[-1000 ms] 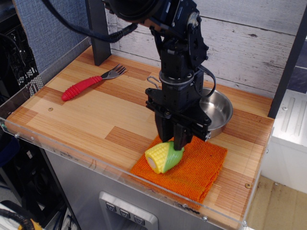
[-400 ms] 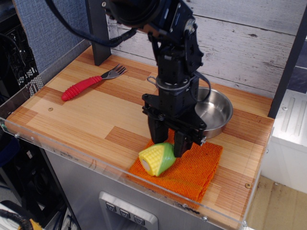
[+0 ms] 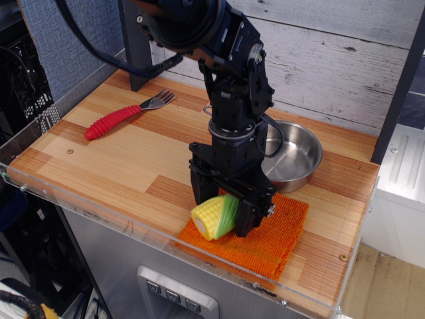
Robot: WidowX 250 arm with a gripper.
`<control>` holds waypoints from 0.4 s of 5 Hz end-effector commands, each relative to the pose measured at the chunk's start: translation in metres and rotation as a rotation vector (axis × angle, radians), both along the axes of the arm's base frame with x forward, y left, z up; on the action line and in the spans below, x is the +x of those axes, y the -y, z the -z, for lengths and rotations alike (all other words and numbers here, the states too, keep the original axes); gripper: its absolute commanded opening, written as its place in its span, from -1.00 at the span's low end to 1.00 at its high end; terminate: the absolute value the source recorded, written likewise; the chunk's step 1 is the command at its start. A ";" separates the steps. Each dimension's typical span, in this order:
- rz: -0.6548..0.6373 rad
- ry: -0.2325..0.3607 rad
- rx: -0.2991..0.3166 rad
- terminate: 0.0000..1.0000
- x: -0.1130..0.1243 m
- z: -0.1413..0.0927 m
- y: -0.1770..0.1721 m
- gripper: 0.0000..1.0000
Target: Put the corn into the pot.
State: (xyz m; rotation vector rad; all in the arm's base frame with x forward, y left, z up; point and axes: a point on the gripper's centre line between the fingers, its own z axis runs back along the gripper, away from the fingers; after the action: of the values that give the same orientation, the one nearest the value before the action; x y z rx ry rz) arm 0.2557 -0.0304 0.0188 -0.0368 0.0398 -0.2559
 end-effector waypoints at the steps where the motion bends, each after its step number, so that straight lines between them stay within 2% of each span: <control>1: 0.014 0.039 0.014 -1.00 0.004 -0.011 -0.002 -1.00; 2: 0.021 0.058 0.004 -1.00 0.016 -0.031 -0.002 -1.00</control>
State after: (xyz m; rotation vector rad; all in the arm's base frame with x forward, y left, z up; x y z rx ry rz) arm 0.2660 -0.0305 0.0398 -0.0312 0.0337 -0.2798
